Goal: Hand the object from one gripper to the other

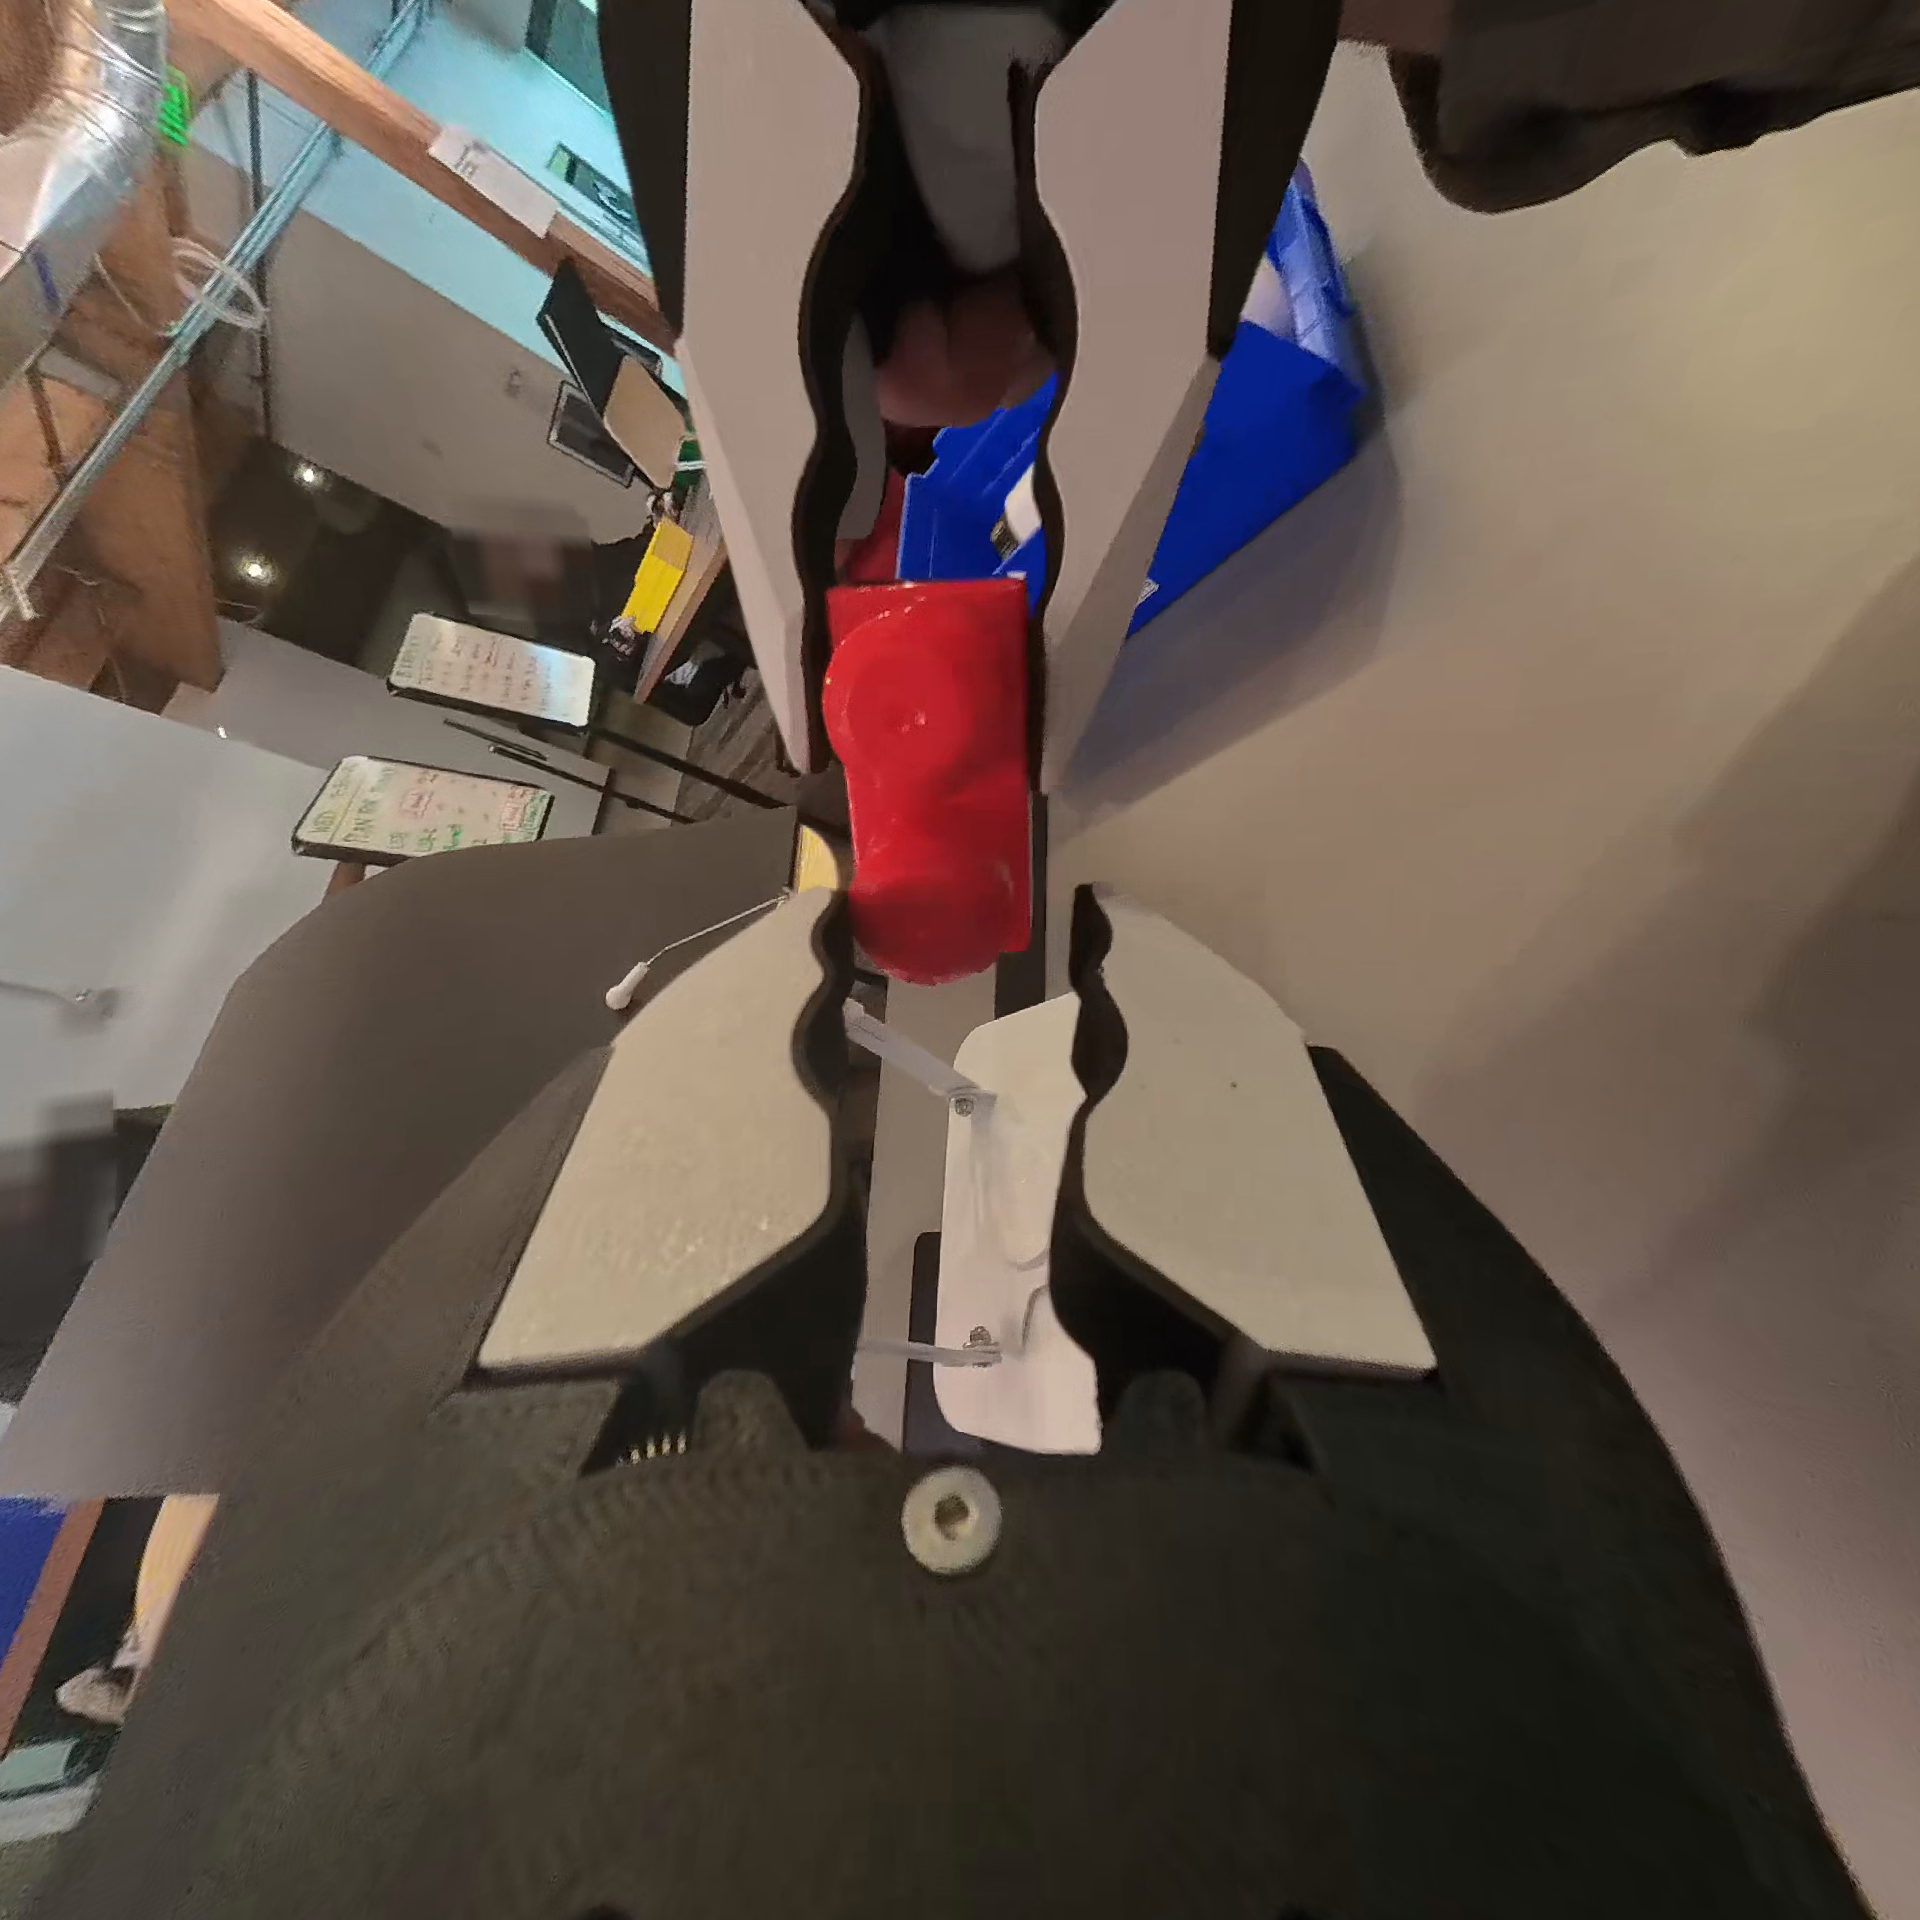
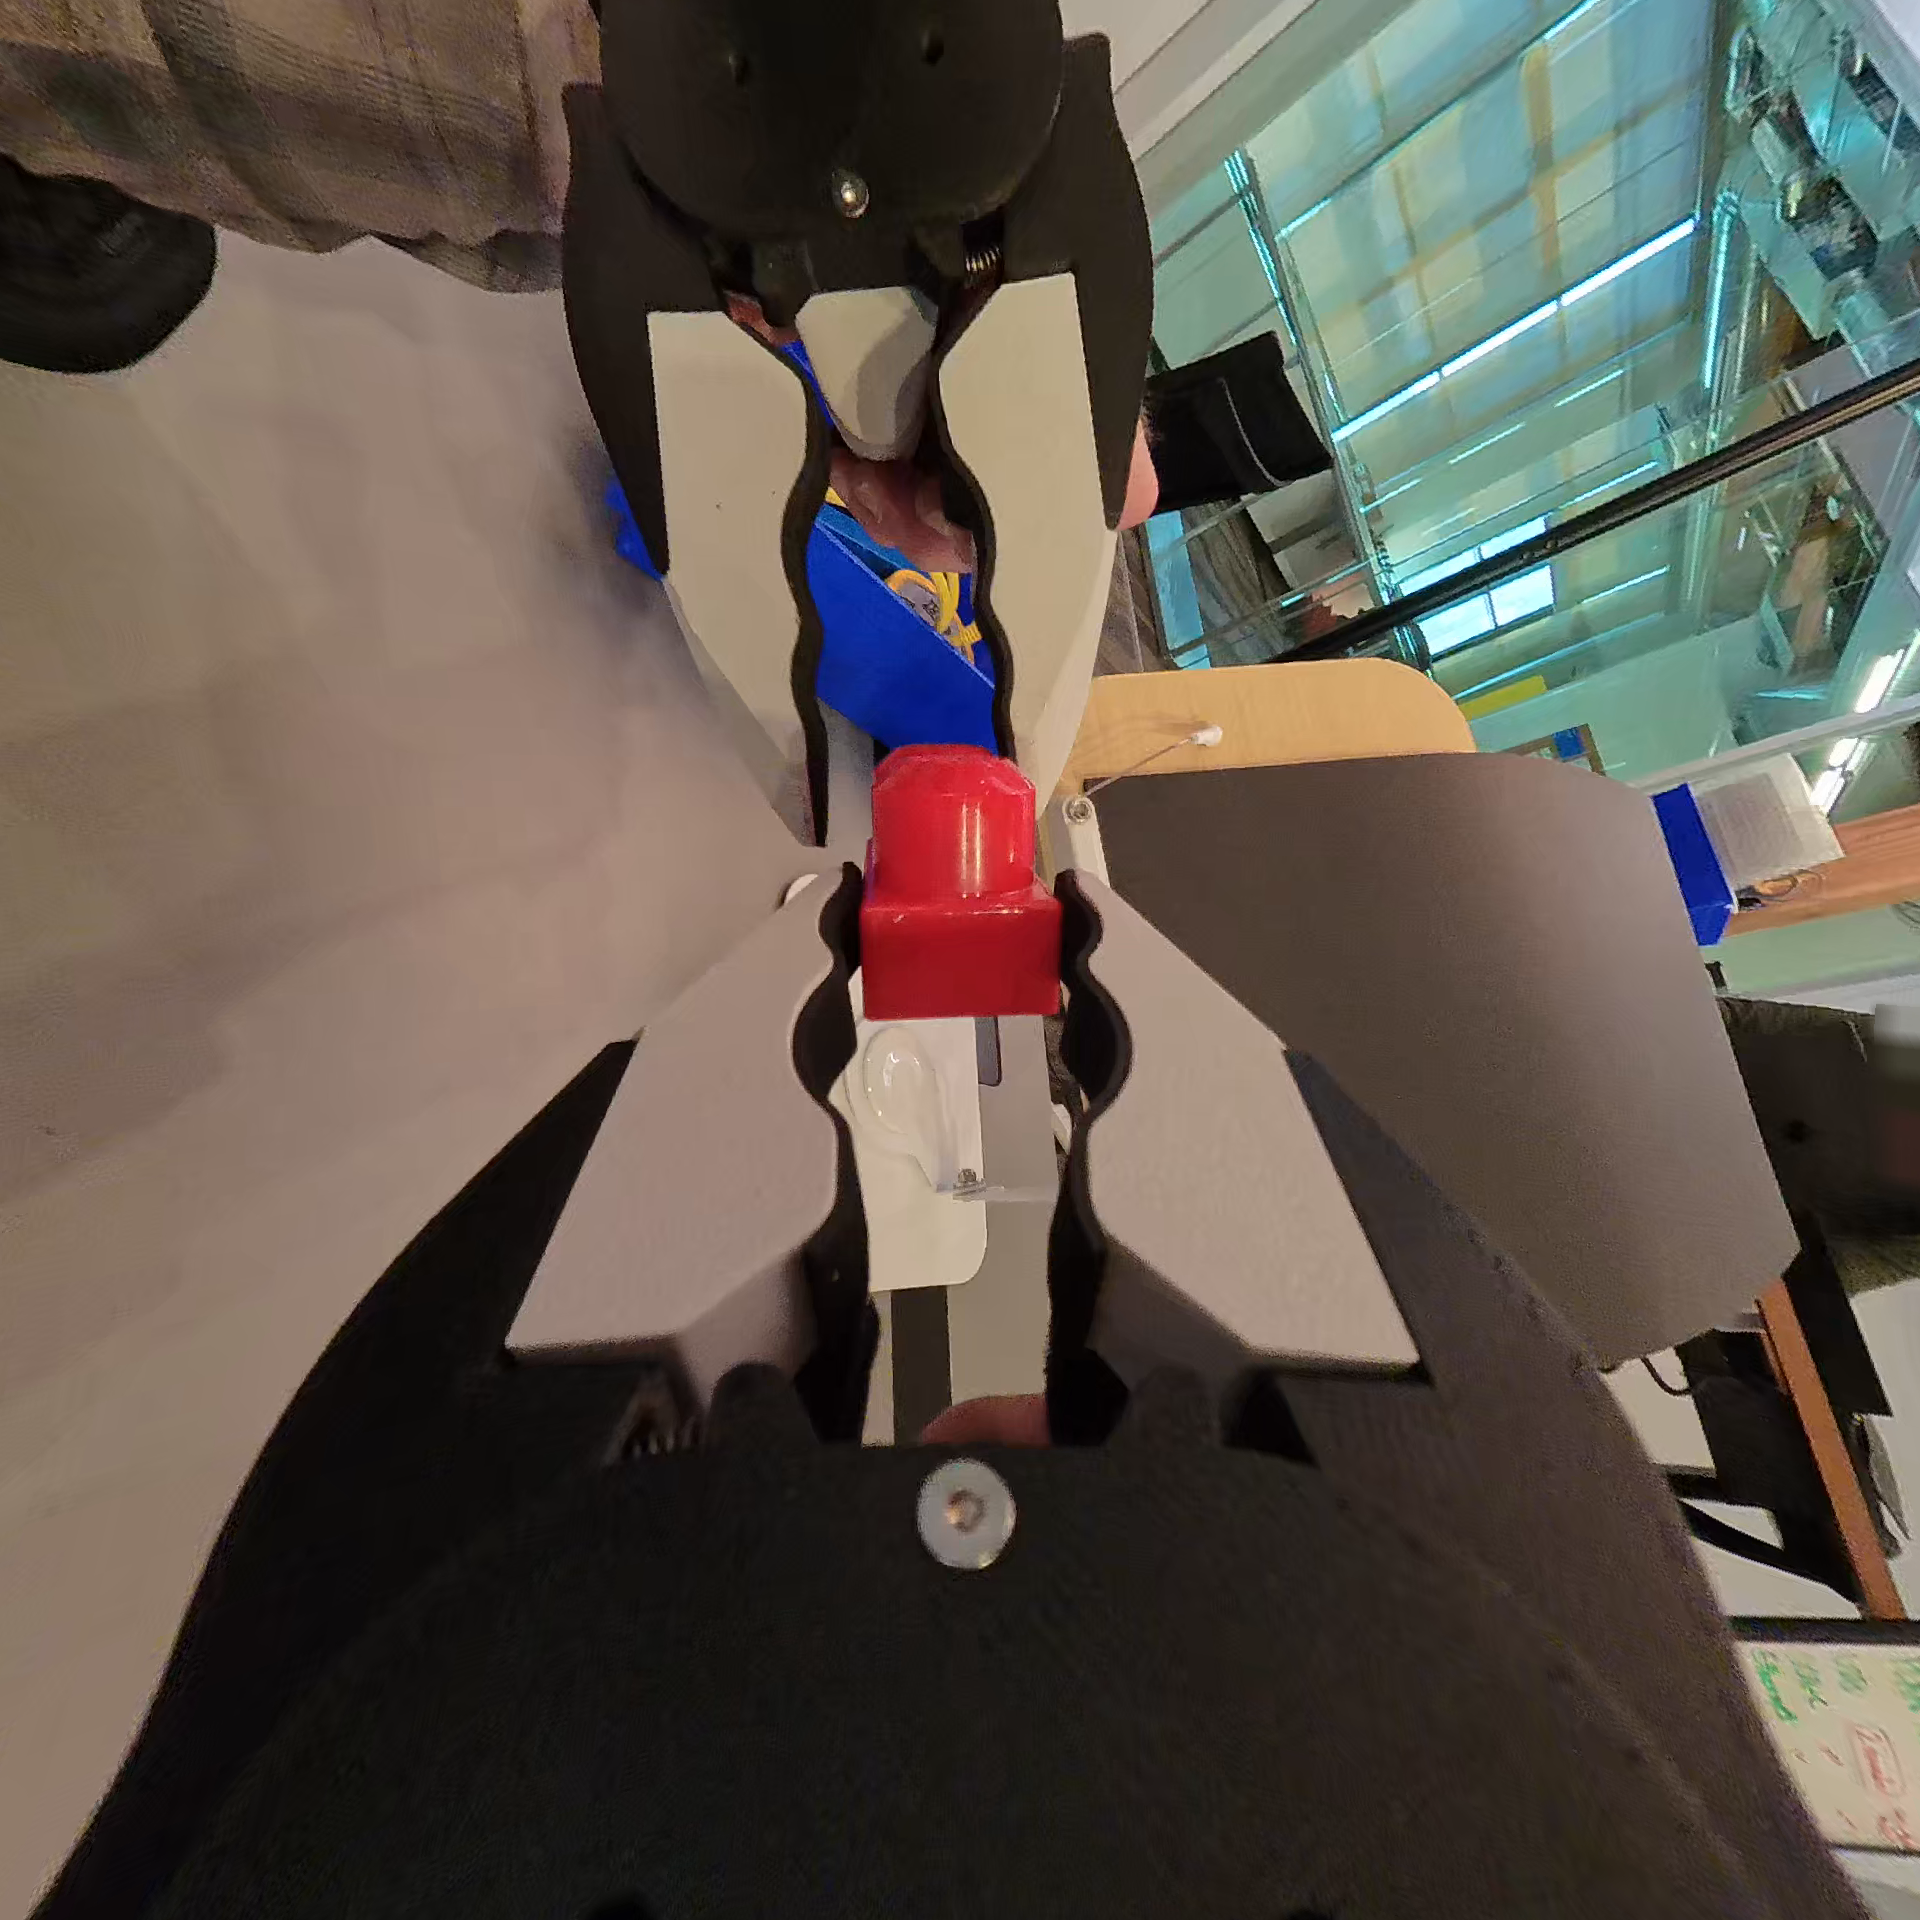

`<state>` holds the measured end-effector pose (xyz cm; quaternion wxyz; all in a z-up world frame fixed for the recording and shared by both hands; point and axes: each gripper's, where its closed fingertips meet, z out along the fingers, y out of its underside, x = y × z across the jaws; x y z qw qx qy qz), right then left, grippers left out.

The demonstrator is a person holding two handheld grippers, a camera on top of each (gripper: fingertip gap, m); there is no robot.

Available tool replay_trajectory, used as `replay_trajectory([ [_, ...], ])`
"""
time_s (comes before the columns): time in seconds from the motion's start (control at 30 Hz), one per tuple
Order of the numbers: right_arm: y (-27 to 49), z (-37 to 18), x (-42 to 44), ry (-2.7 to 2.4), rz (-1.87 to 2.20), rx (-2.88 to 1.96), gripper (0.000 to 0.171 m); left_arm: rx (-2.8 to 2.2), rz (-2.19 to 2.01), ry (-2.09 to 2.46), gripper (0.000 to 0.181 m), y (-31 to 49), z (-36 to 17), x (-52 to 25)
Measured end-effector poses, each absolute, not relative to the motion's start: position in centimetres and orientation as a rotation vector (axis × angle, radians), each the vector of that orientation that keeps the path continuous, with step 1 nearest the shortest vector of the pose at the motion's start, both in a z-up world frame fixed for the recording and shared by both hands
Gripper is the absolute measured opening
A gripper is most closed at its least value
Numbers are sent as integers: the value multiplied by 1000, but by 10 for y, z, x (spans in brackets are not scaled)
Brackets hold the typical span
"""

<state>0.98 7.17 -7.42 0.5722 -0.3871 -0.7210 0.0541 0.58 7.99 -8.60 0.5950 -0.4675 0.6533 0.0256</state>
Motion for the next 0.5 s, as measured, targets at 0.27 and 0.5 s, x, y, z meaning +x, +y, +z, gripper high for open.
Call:
replay_trajectory([
  [0.27,70,-75,12,-1704,121,-903,35,-1068,92,1503,32,85,-87,9],
  [0.5,75,-70,11,-1657,119,-936,49,-1068,165,1451,31,94,-80,5],
])
